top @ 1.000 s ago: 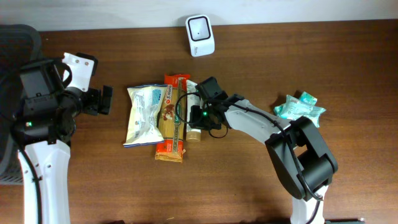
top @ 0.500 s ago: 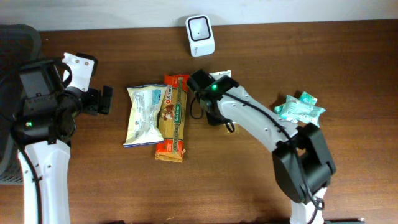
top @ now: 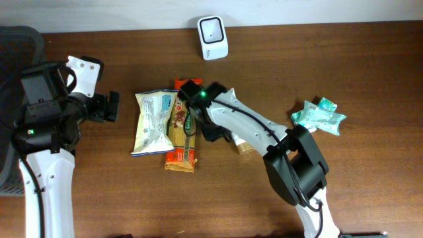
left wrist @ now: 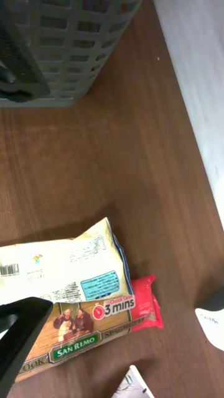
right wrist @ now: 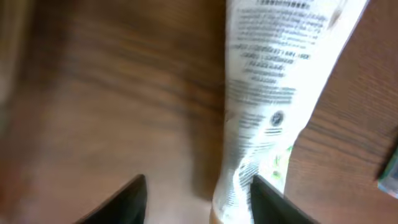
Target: Scan the item barcode
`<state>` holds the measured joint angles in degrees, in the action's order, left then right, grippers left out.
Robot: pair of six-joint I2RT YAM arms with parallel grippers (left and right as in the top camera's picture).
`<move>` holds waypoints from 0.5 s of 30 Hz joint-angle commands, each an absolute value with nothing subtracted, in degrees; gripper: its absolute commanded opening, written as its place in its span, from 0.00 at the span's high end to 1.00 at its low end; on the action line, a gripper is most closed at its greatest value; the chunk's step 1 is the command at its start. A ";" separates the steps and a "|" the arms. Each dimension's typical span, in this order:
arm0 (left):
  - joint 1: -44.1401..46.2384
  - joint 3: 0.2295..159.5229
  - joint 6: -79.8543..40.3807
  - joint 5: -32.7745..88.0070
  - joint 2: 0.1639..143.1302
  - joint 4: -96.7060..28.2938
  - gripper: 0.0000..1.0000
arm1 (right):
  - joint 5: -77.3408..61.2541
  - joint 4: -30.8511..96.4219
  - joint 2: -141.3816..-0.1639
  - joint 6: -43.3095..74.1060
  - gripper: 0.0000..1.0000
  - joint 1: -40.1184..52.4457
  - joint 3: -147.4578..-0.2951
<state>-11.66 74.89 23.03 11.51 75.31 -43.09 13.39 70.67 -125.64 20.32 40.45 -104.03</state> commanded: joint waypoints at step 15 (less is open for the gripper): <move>-11.79 75.05 23.92 11.51 74.65 -43.00 0.01 | -8.38 74.39 -125.19 18.87 0.58 32.58 -98.41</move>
<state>-11.66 74.89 23.03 11.53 75.31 -43.11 -7.92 74.54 -125.64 18.15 35.77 -99.11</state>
